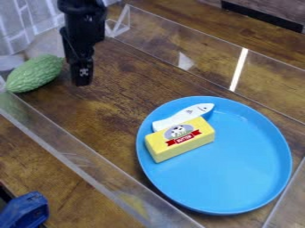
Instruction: Put the green object in the blue tray
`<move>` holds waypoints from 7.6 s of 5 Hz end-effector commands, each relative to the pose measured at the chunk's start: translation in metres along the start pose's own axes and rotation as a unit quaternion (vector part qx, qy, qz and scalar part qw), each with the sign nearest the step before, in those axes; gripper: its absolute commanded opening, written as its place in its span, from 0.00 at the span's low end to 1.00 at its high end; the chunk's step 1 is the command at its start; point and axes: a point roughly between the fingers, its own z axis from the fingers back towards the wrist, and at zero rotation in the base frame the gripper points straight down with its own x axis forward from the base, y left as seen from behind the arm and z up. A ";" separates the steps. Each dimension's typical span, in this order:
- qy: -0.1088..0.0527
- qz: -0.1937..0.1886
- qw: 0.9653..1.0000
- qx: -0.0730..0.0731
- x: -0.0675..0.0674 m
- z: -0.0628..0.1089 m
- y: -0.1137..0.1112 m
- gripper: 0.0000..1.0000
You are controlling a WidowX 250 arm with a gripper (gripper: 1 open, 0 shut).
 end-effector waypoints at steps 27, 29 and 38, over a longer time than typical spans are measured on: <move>-0.046 -0.044 0.998 0.015 -0.037 0.027 0.043 0.00; -0.015 -0.048 0.998 0.030 -0.008 0.070 0.027 0.00; 0.012 -0.058 0.996 0.073 0.038 0.131 -0.079 0.00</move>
